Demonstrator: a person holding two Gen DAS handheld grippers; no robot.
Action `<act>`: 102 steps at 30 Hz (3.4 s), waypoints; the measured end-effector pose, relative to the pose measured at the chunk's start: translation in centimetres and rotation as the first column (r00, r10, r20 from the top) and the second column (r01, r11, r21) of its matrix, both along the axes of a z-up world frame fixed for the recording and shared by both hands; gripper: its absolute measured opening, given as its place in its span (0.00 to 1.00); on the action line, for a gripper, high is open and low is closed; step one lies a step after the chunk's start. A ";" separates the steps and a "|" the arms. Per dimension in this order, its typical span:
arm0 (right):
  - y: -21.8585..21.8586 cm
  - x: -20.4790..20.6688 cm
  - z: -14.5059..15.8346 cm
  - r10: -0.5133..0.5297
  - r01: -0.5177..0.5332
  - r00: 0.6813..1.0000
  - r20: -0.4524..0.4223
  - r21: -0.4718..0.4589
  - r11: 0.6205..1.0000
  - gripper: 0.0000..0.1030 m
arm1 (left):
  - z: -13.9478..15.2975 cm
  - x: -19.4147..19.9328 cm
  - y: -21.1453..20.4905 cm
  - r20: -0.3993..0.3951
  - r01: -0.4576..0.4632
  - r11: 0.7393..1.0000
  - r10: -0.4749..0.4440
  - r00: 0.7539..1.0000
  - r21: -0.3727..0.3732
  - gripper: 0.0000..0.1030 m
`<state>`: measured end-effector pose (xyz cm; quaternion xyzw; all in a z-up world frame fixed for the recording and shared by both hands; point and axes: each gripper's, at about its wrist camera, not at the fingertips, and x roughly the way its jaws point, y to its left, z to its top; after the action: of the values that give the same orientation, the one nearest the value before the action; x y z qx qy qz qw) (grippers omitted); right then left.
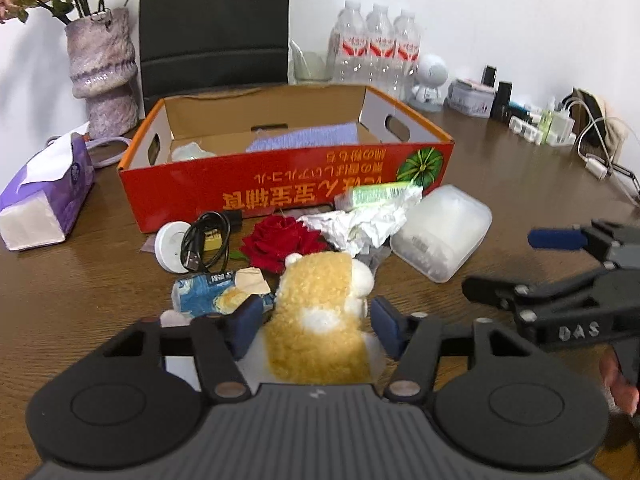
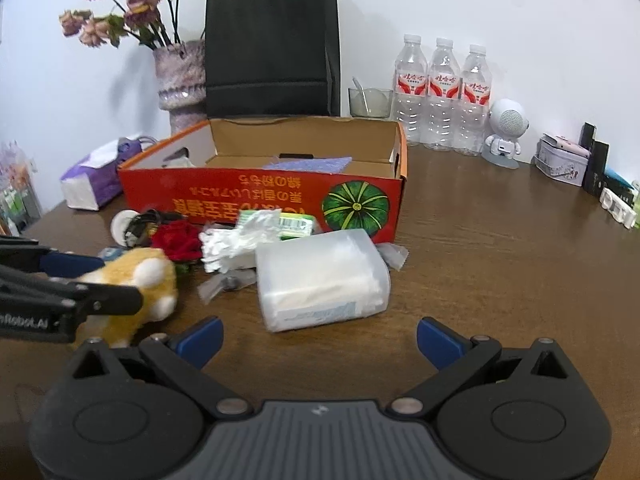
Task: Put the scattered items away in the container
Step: 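Grasp the plush sheep with the left tool while the right grasps the clear plastic box, then carry the sheep and plastic box into the cardboard box and release both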
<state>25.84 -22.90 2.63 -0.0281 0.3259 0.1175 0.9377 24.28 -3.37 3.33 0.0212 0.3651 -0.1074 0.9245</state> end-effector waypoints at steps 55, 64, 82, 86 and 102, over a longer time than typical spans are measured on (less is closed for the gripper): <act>5.8 1.3 8.2 0.060 -0.061 0.981 0.182 0.001 0.998 0.79 | 7.8 -0.2 4.2 0.183 -0.075 0.987 0.102 0.978 -0.145 0.44; 7.8 6.0 10.5 0.052 -0.049 0.976 0.210 -0.017 0.999 0.79 | 10.3 5.6 5.5 0.212 -0.120 0.977 0.157 0.965 -0.176 0.44; 9.3 21.4 5.9 -0.045 0.044 0.998 -0.039 -0.029 0.999 0.79 | 5.0 19.7 6.0 0.078 -0.281 0.953 0.290 0.954 -0.111 0.44; 8.9 22.8 3.7 -0.087 0.082 0.990 -0.110 -0.051 0.995 0.79 | 3.5 20.8 4.6 0.065 -0.281 0.959 0.282 0.957 -0.018 0.44; 7.7 21.2 3.9 -0.085 0.071 0.980 -0.178 -0.087 0.994 0.94 | 4.1 19.0 2.5 0.042 -0.259 0.966 0.258 0.965 0.020 1.00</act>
<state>47.05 -15.15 6.52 -0.0420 0.4151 0.0697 0.9062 43.26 -0.86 7.46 -0.0128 0.3482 0.0194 0.9371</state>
